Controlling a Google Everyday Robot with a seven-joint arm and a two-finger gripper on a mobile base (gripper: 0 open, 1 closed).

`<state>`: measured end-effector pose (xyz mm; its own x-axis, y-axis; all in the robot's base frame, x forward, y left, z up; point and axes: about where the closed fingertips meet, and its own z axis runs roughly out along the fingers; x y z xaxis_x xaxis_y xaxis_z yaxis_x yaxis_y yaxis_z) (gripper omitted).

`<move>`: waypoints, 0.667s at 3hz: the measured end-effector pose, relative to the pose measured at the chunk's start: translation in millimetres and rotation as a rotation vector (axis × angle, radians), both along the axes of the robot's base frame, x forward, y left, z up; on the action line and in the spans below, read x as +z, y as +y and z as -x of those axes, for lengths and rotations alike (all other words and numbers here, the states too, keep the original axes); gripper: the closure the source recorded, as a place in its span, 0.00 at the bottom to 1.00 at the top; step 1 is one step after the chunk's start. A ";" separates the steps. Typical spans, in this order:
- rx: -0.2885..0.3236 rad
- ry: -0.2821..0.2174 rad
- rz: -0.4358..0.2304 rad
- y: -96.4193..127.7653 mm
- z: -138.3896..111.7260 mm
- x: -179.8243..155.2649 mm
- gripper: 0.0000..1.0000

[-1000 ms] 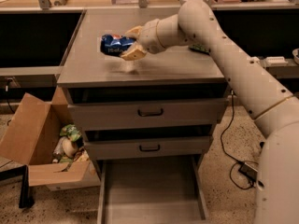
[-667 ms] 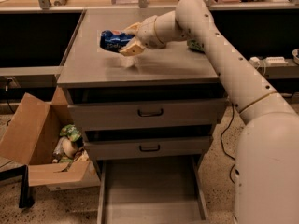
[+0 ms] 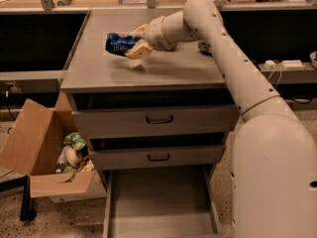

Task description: Pick pepsi can from bottom drawer and place on counter

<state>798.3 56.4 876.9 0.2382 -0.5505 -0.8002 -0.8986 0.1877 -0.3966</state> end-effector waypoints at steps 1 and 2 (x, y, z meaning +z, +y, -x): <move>0.016 0.025 -0.009 4.2 -2.2 -4.2 0.01; 0.025 0.031 -0.020 5.9 -2.3 -4.3 0.00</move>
Offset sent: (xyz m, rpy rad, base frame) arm 0.0044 -0.0008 0.0008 0.0330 0.0319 0.0240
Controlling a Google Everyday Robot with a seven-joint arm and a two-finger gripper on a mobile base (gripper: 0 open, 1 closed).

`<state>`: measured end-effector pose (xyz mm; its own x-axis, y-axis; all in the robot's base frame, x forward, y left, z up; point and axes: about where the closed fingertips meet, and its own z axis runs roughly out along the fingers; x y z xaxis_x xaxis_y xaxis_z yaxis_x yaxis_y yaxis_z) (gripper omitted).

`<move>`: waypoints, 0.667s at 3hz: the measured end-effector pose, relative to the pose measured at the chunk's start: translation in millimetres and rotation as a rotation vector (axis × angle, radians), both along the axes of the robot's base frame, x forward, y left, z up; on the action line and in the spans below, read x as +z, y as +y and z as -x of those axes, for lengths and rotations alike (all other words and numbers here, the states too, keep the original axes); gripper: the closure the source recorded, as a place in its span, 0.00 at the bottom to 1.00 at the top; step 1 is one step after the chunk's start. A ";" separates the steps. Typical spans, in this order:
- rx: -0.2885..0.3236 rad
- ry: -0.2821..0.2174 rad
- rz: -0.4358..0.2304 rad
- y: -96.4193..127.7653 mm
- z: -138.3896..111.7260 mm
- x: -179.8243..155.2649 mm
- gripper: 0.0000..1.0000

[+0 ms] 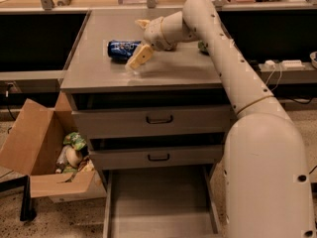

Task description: Pick pepsi can from bottom drawer and place on counter

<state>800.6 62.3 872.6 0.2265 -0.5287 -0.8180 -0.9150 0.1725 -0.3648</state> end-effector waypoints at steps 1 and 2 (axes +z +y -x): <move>-0.005 -0.053 -0.022 -10.4 4.2 24.9 0.00; -0.033 -0.127 -0.035 -32.6 14.1 54.2 0.00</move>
Offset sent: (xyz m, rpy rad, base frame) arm -0.0314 -0.0681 0.0921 0.0504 -0.2240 -0.0796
